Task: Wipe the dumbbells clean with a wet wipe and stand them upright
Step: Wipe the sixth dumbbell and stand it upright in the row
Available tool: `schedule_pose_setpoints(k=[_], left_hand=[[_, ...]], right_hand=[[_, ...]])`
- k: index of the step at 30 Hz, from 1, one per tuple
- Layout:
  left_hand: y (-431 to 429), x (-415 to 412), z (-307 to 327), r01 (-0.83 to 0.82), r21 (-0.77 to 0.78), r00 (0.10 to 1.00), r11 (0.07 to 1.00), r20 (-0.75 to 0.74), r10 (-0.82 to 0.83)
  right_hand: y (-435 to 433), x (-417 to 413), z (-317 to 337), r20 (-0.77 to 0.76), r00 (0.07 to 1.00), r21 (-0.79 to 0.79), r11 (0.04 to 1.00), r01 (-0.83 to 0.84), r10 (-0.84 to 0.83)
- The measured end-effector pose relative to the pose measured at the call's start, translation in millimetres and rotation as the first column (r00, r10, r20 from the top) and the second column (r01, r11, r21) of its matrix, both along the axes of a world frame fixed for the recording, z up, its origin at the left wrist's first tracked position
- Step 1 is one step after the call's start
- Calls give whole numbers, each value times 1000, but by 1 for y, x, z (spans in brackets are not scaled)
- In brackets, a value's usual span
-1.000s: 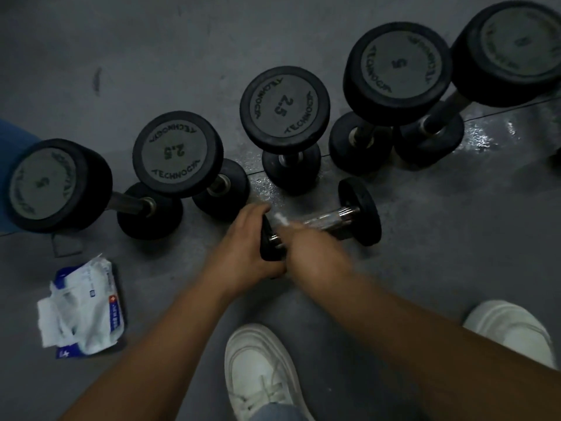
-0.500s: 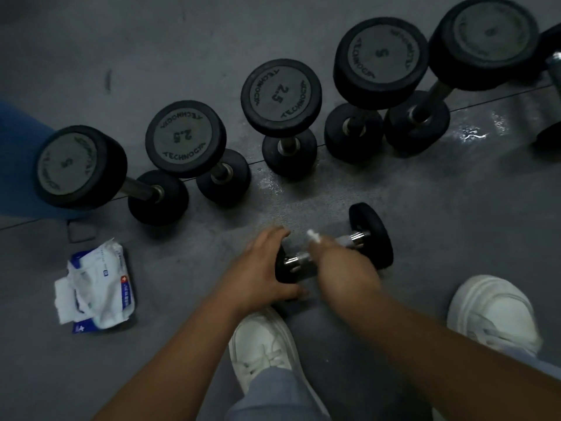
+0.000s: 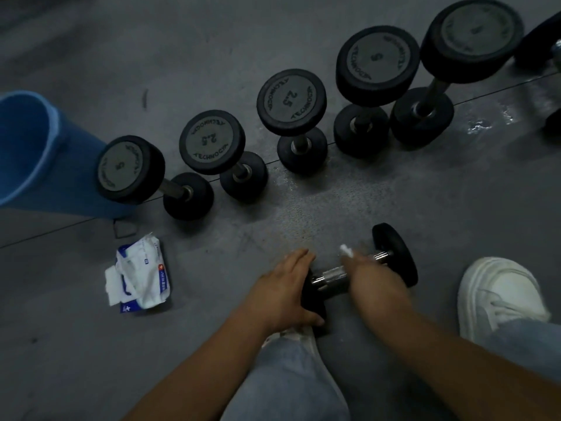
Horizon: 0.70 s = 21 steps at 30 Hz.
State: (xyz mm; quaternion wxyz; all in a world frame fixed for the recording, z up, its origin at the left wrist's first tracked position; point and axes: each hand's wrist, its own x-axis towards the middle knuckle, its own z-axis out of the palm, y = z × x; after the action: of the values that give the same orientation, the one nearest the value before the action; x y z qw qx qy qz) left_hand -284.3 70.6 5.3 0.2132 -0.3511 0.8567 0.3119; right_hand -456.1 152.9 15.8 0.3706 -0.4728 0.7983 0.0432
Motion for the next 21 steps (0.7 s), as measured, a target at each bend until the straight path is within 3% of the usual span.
schedule_pose_setpoints(k=[3, 6, 8, 11, 14, 16, 18, 21], left_hand=[[11, 2, -1, 23, -35, 1000, 999, 5, -23], [20, 4, -3, 37, -74, 999, 997, -7, -37], [23, 4, -1, 47, -86, 999, 995, -16, -49], [14, 5, 0, 22, -4, 999, 1000, -36, -22], [-12, 12, 4, -220, 105, 957, 970, -170, 236], [-24, 15, 5, -373, -8, 873, 928, -342, 348], [-27, 7, 7, -352, -82, 882, 932, -363, 301], [-40, -9, -3, -236, -126, 956, 963, -208, 207]], right_hand=[[12, 7, 6, 221, 975, 61, 998, 17, -30], [23, -11, -1, 62, 996, -18, 998, 60, -59], [32, -6, 4, 101, 994, 0, 999, 49, -49], [32, 5, 4, 240, 966, -43, 995, -90, 98], [17, -16, -8, 190, 982, -119, 992, 30, -7], [0, -21, -6, 140, 989, -122, 990, 65, -47], [-19, -20, -6, 91, 995, -172, 984, 52, -36], [-57, -22, -14, 28, 998, -184, 981, 56, -51]])
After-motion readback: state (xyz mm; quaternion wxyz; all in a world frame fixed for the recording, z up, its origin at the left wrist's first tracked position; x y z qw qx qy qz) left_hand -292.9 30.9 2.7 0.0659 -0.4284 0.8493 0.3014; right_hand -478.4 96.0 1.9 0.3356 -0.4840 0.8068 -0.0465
